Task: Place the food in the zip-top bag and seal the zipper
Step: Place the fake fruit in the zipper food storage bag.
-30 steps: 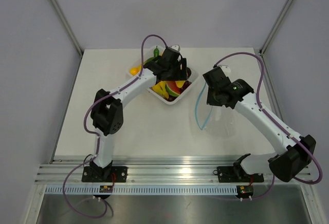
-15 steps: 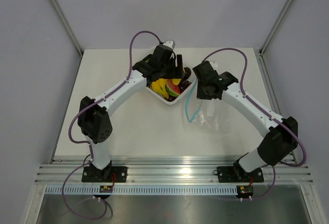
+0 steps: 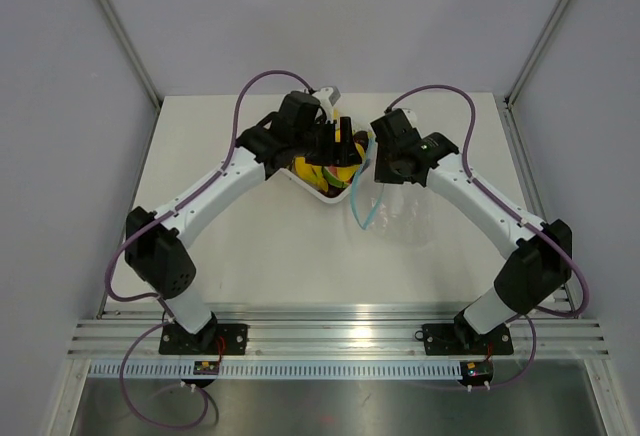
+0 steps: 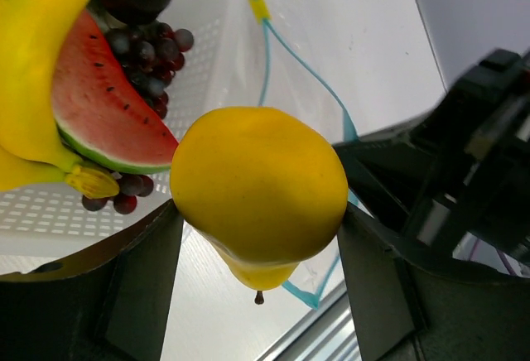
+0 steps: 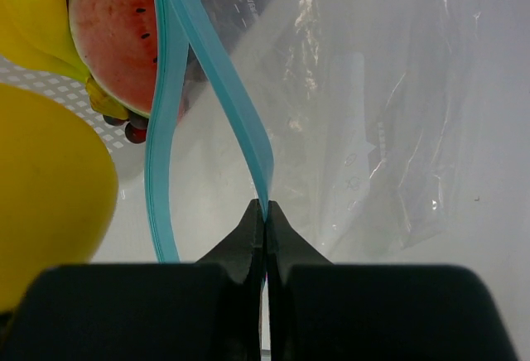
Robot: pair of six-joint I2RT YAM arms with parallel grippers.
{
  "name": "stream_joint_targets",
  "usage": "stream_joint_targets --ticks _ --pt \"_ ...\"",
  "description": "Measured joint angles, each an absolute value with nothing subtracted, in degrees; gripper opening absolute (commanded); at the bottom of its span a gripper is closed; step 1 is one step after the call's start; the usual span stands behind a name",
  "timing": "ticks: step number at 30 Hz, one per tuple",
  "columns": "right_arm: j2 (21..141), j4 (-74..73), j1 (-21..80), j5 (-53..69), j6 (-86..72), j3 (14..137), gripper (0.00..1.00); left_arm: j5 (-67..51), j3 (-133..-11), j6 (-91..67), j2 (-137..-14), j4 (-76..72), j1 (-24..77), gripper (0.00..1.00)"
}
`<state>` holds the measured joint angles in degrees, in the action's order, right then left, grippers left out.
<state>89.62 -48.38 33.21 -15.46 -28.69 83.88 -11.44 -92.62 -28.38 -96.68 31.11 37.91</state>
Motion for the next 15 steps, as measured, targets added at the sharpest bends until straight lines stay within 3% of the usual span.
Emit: stream_joint_targets --ticks 15 --pt "89.84 -47.48 33.17 -12.23 -28.91 84.31 0.00 -24.56 -89.17 -29.69 -95.66 31.11 37.91 0.26"
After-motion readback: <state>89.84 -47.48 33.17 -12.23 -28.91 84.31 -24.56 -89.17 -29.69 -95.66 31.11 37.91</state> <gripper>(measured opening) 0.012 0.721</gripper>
